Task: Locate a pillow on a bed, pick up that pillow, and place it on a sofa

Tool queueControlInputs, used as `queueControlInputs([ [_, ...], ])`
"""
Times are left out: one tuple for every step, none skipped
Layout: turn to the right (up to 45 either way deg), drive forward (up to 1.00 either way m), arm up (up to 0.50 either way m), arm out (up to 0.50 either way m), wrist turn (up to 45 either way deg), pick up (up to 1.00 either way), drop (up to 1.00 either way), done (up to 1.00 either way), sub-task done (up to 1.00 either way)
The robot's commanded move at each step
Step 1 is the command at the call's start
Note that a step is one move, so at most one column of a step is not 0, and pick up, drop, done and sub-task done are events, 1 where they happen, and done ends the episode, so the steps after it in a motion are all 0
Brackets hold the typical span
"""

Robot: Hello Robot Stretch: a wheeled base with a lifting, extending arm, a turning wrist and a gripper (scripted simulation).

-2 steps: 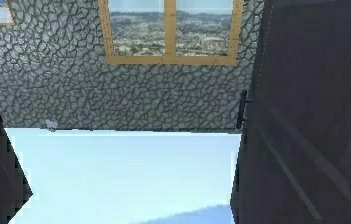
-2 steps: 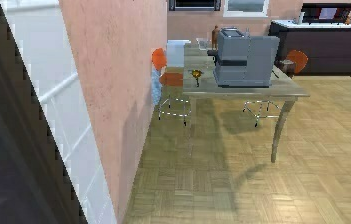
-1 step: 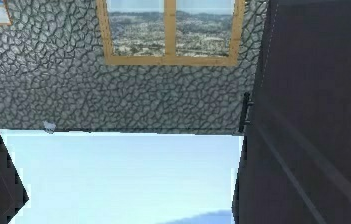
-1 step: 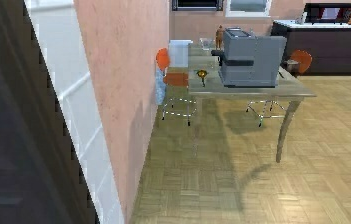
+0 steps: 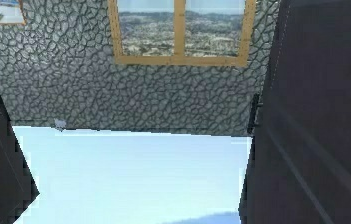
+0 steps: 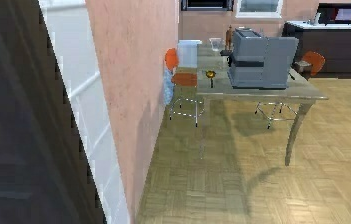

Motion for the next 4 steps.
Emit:
queueControlInputs([
  [-45.0, 0.0, 0.0, 0.0, 0.0, 0.0, 0.0, 0.0, 0.0],
  [-12.0, 0.0, 0.0, 0.0, 0.0, 0.0, 0.0, 0.0, 0.0],
  [0.0, 0.3, 0.0, 0.0, 0.0, 0.0, 0.0, 0.0, 0.0],
  [45.0, 0.0, 0.0, 0.0, 0.0, 0.0, 0.0, 0.0, 0.0],
])
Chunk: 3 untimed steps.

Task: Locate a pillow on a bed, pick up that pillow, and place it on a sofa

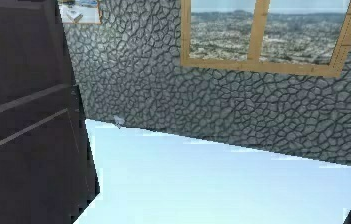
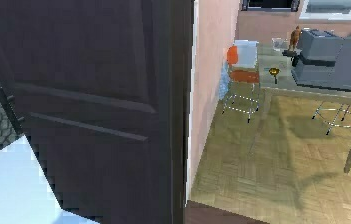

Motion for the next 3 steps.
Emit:
queueControlInputs([
  [18.0, 0.0, 0.0, 0.0, 0.0, 0.0, 0.0, 0.0, 0.0],
  [3.0, 0.0, 0.0, 0.0, 0.0, 0.0, 0.0, 0.0, 0.0],
  [0.0, 0.8, 0.0, 0.0, 0.0, 0.0, 0.0, 0.0, 0.0],
])
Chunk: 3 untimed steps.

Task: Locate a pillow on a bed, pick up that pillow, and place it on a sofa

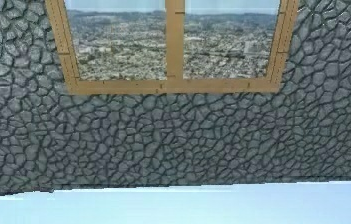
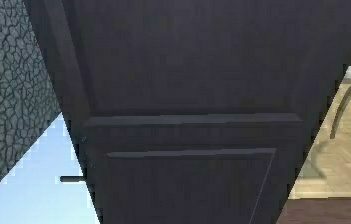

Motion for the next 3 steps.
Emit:
queueControlInputs([
  [9.0, 0.0, 0.0, 0.0, 0.0, 0.0, 0.0, 0.0, 0.0],
  [0.0, 0.75, 0.0, 0.0, 0.0, 0.0, 0.0, 0.0, 0.0],
  [45.0, 0.0, 0.0, 0.0, 0.0, 0.0, 0.0, 0.0, 0.0],
])
